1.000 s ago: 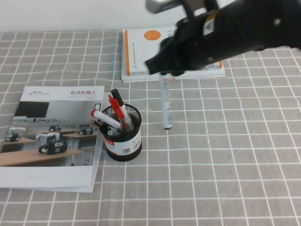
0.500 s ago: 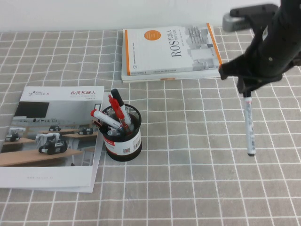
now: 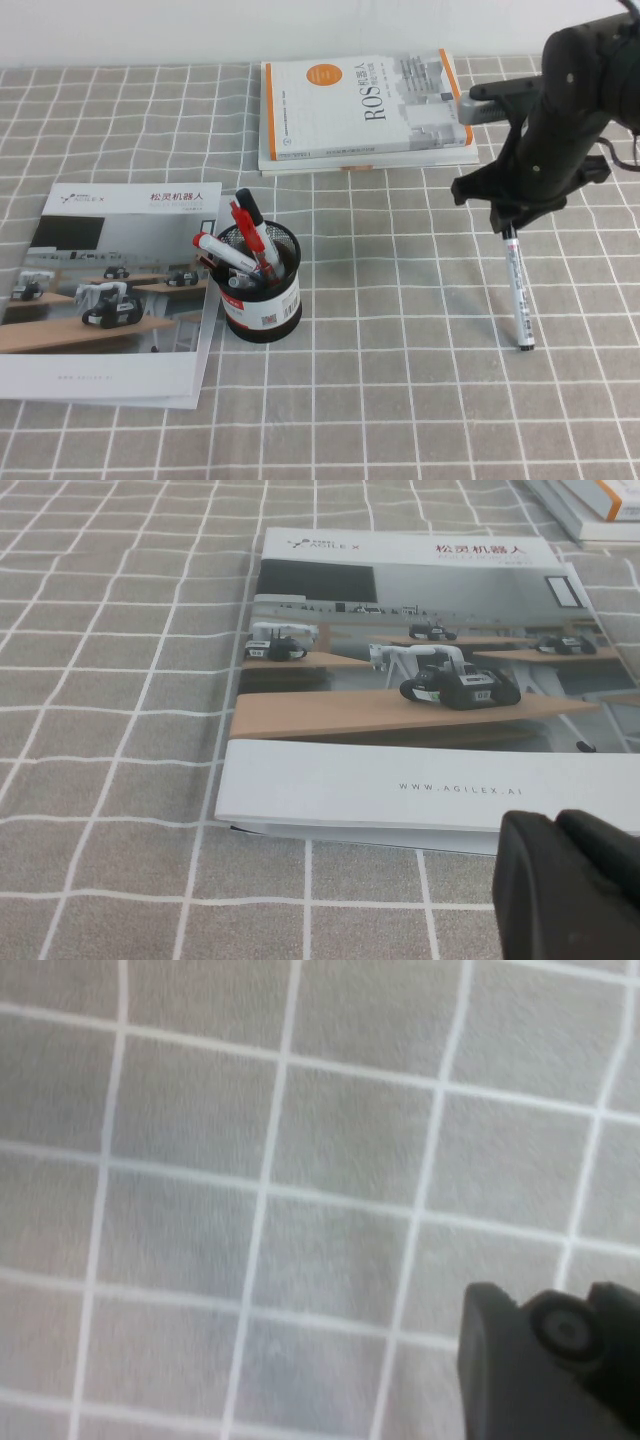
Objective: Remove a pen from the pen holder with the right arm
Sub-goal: 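Take a marker out of the pen holder and lay it on the table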
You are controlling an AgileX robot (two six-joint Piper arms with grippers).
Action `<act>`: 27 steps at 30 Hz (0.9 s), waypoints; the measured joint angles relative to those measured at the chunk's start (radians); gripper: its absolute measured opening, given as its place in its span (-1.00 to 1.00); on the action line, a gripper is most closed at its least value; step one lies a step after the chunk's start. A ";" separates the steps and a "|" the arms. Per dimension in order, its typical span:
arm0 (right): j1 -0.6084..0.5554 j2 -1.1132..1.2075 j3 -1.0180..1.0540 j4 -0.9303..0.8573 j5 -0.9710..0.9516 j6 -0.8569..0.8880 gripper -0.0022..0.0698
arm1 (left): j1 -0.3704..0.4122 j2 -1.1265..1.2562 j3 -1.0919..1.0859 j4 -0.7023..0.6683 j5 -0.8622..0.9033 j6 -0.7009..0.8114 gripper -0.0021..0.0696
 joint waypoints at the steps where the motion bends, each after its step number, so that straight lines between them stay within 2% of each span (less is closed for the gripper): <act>1: -0.002 0.013 -0.011 0.005 0.000 -0.002 -0.64 | 0.000 0.000 0.000 0.000 0.000 0.000 -0.95; 10: -0.006 0.130 -0.136 0.013 0.012 -0.004 -0.64 | 0.000 0.000 0.000 0.000 0.000 0.000 -0.95; 22: -0.006 0.177 -0.142 0.015 0.003 -0.004 -0.64 | 0.000 0.000 0.000 0.000 0.000 0.000 -0.95; 25: -0.006 0.177 -0.142 0.015 -0.006 -0.004 -0.56 | 0.000 0.000 0.000 0.000 0.000 0.000 -0.95; 27: -0.006 0.177 -0.142 0.016 -0.008 -0.004 -0.44 | 0.000 0.000 0.000 0.000 0.000 0.000 -0.95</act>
